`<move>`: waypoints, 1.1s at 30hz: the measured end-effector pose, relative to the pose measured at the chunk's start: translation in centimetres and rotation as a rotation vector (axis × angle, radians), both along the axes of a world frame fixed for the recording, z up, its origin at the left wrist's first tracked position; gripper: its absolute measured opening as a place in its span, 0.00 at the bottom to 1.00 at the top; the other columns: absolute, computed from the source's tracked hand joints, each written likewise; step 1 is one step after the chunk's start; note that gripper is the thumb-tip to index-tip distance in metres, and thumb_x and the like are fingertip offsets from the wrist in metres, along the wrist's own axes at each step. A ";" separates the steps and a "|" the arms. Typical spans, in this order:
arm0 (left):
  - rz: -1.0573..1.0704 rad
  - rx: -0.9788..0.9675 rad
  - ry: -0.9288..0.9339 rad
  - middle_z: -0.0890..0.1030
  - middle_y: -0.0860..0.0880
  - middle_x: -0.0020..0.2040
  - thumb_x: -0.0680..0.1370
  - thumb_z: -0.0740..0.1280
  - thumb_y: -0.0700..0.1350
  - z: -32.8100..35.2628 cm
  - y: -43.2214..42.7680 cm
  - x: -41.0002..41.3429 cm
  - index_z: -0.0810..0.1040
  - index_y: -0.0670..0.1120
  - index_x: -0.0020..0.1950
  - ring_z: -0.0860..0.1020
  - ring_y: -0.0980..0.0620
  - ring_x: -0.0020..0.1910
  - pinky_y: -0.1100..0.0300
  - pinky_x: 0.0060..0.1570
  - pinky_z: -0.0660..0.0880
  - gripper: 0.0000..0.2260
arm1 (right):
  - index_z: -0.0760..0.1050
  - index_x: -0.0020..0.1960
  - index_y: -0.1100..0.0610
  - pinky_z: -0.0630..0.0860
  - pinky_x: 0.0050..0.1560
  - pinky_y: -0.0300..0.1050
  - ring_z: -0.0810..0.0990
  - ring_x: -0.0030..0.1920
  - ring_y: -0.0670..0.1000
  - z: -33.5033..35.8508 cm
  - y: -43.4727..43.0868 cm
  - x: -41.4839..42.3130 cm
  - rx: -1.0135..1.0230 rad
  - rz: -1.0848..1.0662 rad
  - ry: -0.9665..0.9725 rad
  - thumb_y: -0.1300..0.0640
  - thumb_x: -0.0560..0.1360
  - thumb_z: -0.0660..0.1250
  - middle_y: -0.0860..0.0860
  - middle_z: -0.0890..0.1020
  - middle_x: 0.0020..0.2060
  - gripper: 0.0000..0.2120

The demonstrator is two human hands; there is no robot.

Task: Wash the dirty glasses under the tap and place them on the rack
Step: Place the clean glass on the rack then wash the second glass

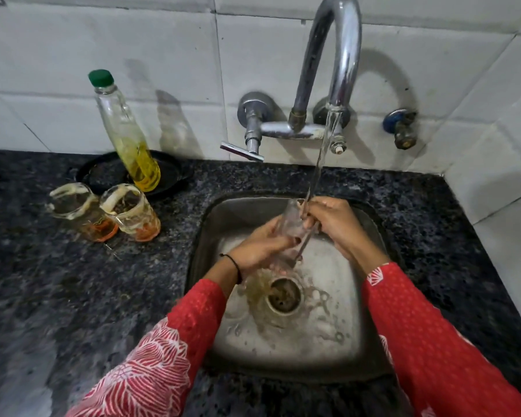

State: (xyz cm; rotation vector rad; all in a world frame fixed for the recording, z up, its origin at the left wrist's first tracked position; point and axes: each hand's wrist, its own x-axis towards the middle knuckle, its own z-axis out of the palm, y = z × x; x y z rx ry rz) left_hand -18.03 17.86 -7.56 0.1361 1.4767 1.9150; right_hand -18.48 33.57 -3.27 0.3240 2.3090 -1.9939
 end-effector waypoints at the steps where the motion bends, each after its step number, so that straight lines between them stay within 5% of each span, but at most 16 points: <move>1: 0.003 -0.122 0.136 0.77 0.50 0.63 0.65 0.75 0.48 0.0 0.3 -0.1 0.65 0.51 0.71 0.80 0.54 0.53 0.60 0.44 0.81 0.37 | 0.77 0.32 0.57 0.71 0.30 0.33 0.74 0.23 0.42 0.0 0.1 -0.1 0.042 0.008 -0.004 0.63 0.76 0.65 0.49 0.78 0.21 0.14; 3: 0.013 -0.188 0.179 0.74 0.49 0.66 0.66 0.75 0.46 -0.4 0.6 -0.1 0.63 0.51 0.73 0.79 0.56 0.56 0.63 0.49 0.79 0.38 | 0.79 0.33 0.56 0.72 0.32 0.34 0.75 0.25 0.43 0.1 0.3 0.1 0.048 0.020 -0.013 0.63 0.75 0.66 0.48 0.79 0.22 0.12; 6: -0.079 0.171 -0.145 0.78 0.43 0.62 0.74 0.68 0.43 0.6 0.0 0.6 0.68 0.48 0.71 0.82 0.48 0.46 0.55 0.38 0.81 0.25 | 0.80 0.39 0.58 0.76 0.33 0.40 0.76 0.29 0.46 0.4 0.8 0.7 -0.240 0.013 -0.046 0.63 0.76 0.65 0.48 0.79 0.26 0.08; 8: -0.168 0.218 -0.245 0.79 0.42 0.59 0.73 0.68 0.47 1.3 -0.1 1.0 0.70 0.47 0.69 0.82 0.46 0.45 0.50 0.39 0.82 0.24 | 0.80 0.40 0.58 0.75 0.34 0.40 0.75 0.29 0.44 0.3 0.7 0.9 -0.269 0.011 -0.036 0.62 0.76 0.65 0.47 0.79 0.26 0.08; 10: -0.124 -0.082 -0.057 0.80 0.42 0.53 0.72 0.71 0.45 1.7 0.8 0.9 0.70 0.49 0.63 0.81 0.43 0.44 0.47 0.41 0.81 0.20 | 0.79 0.39 0.61 0.73 0.32 0.35 0.74 0.27 0.42 0.0 0.3 0.7 0.015 0.005 0.001 0.62 0.76 0.67 0.49 0.78 0.25 0.08; 13: -0.060 -0.468 0.294 0.77 0.45 0.54 0.70 0.75 0.43 1.3 2.0 0.4 0.60 0.52 0.68 0.81 0.48 0.42 0.53 0.36 0.80 0.33 | 0.79 0.38 0.61 0.72 0.33 0.35 0.75 0.27 0.43 -0.3 -0.2 0.3 0.230 -0.007 0.008 0.62 0.76 0.67 0.51 0.78 0.27 0.08; 16: -0.015 -0.170 0.127 0.78 0.47 0.55 0.73 0.71 0.39 2.2 1.3 0.2 0.65 0.50 0.67 0.82 0.53 0.42 0.57 0.38 0.81 0.26 | 0.80 0.35 0.55 0.73 0.32 0.37 0.75 0.26 0.45 0.0 0.0 0.4 -0.026 -0.078 -0.007 0.61 0.75 0.66 0.48 0.78 0.23 0.12; 19: -0.018 0.091 -0.137 0.81 0.45 0.53 0.76 0.68 0.40 2.9 0.7 0.4 0.70 0.49 0.66 0.82 0.45 0.41 0.50 0.38 0.82 0.20 | 0.80 0.35 0.56 0.72 0.32 0.40 0.73 0.26 0.47 0.4 0.0 0.6 -0.304 -0.086 -0.045 0.61 0.76 0.66 0.48 0.76 0.23 0.11; 24: 0.041 -0.682 0.513 0.75 0.46 0.63 0.66 0.74 0.51 0.1 2.2 0.5 0.54 0.54 0.73 0.81 0.46 0.51 0.49 0.43 0.81 0.42 | 0.75 0.29 0.56 0.71 0.28 0.37 0.73 0.21 0.42 0.0 -1.3 0.0 0.285 -0.004 -0.045 0.59 0.76 0.67 0.48 0.76 0.21 0.16; 27: 0.108 -0.329 0.300 0.78 0.48 0.59 0.70 0.74 0.46 0.3 2.4 0.9 0.62 0.53 0.68 0.80 0.50 0.54 0.54 0.51 0.80 0.32 | 0.77 0.31 0.55 0.73 0.33 0.41 0.76 0.26 0.46 -0.3 -1.6 0.2 0.248 -0.034 0.012 0.56 0.75 0.68 0.51 0.79 0.25 0.13; 29: 0.059 -0.048 0.018 0.80 0.46 0.58 0.74 0.71 0.45 1.2 1.5 0.9 0.69 0.51 0.65 0.81 0.49 0.51 0.54 0.48 0.81 0.22 | 0.80 0.34 0.56 0.74 0.36 0.42 0.77 0.30 0.48 -0.4 -1.3 0.6 -0.016 -0.070 0.015 0.58 0.74 0.70 0.52 0.80 0.28 0.10; 31: -0.067 0.172 -0.242 0.79 0.45 0.59 0.73 0.69 0.53 1.5 0.5 0.6 0.73 0.50 0.67 0.81 0.46 0.47 0.50 0.41 0.80 0.23 | 0.81 0.34 0.56 0.71 0.34 0.43 0.76 0.31 0.50 -0.3 -1.2 0.9 -0.251 -0.111 -0.010 0.56 0.73 0.71 0.53 0.80 0.29 0.09; 33: -0.102 0.104 -0.245 0.81 0.46 0.55 0.73 0.68 0.56 1.6 0.6 0.5 0.76 0.50 0.63 0.80 0.47 0.44 0.52 0.39 0.79 0.21 | 0.80 0.33 0.57 0.70 0.33 0.42 0.75 0.29 0.50 -0.4 -1.3 0.8 -0.213 -0.135 -0.024 0.56 0.73 0.71 0.54 0.79 0.28 0.10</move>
